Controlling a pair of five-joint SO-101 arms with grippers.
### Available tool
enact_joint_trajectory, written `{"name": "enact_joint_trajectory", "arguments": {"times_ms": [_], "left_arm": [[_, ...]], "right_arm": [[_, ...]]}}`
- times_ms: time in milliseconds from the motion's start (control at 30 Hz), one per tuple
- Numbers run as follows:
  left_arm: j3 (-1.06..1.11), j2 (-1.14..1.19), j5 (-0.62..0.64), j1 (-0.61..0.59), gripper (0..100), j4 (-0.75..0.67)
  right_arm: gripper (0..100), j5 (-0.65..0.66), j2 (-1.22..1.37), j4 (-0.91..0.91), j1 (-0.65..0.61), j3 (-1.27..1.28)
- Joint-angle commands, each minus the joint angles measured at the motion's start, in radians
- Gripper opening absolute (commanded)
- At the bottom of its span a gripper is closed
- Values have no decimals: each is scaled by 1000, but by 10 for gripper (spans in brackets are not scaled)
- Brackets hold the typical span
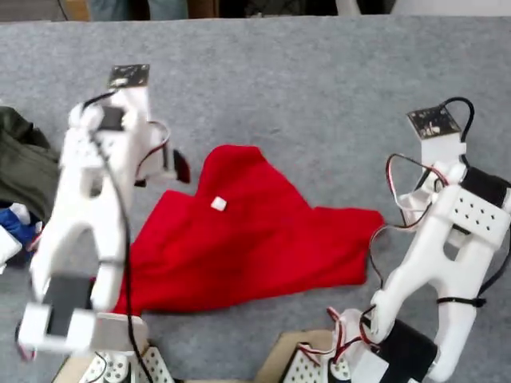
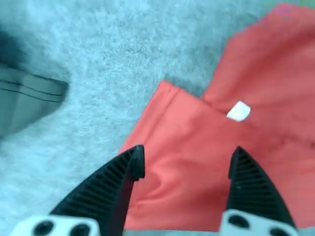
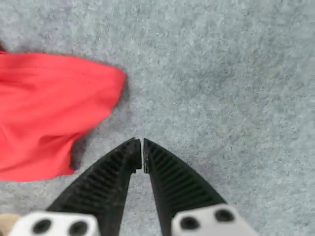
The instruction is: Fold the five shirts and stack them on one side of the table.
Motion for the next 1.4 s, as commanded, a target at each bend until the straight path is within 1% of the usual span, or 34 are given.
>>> {"name": "enact_joint_trajectory", "arguments": {"times_ms": [0,167,267,367,733,900,1133,1367], "left_arm": [[-173,175,126,19,287,17],[-363,394,247,33,285,141],[-455,505,272,31,228,186],[-476,563,287,30,181,186],[-467,574,308,33,181,184],[-476,574,362,30,181,180],[-467,574,431,35,181,100],[-476,652,440,36,181,66]], "right_arm": [[15,-9,-15,-38,-12,10],[15,-9,-15,-57,-15,8],[15,-9,-13,-57,-15,7],[15,-9,-13,-57,-15,10],[15,-9,-13,-51,-14,12],[15,-9,-13,-51,-15,12],[15,-9,-13,-51,-15,12],[15,-9,-13,-51,-15,13]]}}
